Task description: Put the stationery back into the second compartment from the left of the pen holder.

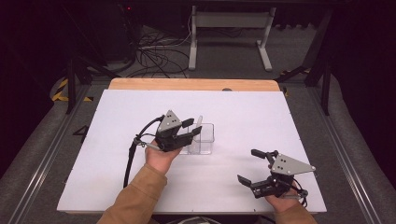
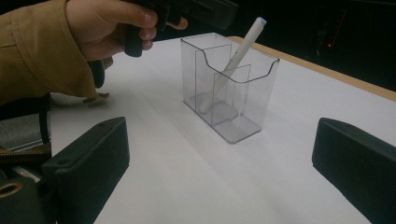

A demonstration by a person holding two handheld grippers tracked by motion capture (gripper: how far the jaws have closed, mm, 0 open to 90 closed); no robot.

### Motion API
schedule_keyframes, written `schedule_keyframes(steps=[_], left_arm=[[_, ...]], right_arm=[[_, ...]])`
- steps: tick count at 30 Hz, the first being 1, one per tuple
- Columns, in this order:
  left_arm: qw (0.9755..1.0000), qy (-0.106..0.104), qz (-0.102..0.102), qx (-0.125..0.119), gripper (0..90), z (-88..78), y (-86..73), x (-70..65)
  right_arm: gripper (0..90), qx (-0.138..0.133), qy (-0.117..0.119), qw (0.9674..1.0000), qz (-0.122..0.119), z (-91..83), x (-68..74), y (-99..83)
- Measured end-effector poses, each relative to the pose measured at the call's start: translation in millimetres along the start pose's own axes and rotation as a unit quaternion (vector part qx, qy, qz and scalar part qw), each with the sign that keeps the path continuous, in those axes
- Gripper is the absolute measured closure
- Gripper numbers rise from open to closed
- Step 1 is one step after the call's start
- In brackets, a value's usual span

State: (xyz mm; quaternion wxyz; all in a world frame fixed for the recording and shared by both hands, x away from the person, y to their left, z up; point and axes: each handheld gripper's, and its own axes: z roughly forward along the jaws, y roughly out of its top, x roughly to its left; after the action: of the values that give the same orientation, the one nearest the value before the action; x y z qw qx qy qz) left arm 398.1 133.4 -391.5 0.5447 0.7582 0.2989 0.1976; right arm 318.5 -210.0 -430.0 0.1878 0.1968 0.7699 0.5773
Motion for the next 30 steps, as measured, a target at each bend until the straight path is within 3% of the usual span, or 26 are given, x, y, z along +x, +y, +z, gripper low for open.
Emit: schedule_keyframes(steps=[4, 9, 13, 25, 30], left_arm=[[0.9998, -0.011, -0.011, 0.012, 35.9, -8.0, 5.9, -1.1], [0.9998, -0.018, 0.003, 0.002, 19.6, -19.7, 12.0, -6.3], [0.9996, -0.023, 0.014, 0.005, 16.4, -26.7, 14.9, -10.1], [0.9995, -0.030, 0.011, 0.005, 11.1, -43.3, 19.3, -12.9], [0.9993, -0.028, 0.024, 0.004, 10.1, -55.2, 19.5, -15.7]], right_arm=[[4.4, -0.002, 0.000, 1.0000, -0.002, 0.2, -0.4, 0.2], [4.3, -0.002, 0.000, 1.0000, -0.001, 0.2, -0.4, 0.3], [4.3, 0.001, -0.001, 1.0000, 0.000, -0.4, 0.5, -0.1], [4.4, 0.000, -0.003, 1.0000, 0.001, -1.0, 0.6, 0.1], [4.3, -0.003, -0.003, 1.0000, 0.001, -1.9, 0.2, 0.3]])
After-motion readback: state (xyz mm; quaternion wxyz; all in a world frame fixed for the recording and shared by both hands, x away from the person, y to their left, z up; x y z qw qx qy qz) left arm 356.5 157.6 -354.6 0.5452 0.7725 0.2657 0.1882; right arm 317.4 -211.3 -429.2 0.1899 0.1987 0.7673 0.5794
